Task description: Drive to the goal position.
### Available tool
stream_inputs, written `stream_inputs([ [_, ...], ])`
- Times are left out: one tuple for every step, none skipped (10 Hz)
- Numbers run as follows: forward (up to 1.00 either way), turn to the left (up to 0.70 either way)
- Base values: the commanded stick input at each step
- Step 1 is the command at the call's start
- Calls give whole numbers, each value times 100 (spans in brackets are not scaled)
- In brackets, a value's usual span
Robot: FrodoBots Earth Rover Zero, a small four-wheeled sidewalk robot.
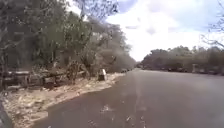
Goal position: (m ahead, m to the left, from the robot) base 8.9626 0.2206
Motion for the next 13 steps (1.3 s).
stream_inputs([
  [70, 0],
  [70, 0],
  [70, 0],
  [70, 0],
  [70, 0],
  [70, 0],
  [70, 0],
  [70, 0],
  [70, 0],
  [70, 0],
  [70, 0],
  [70, 0],
  [70, 0],
])
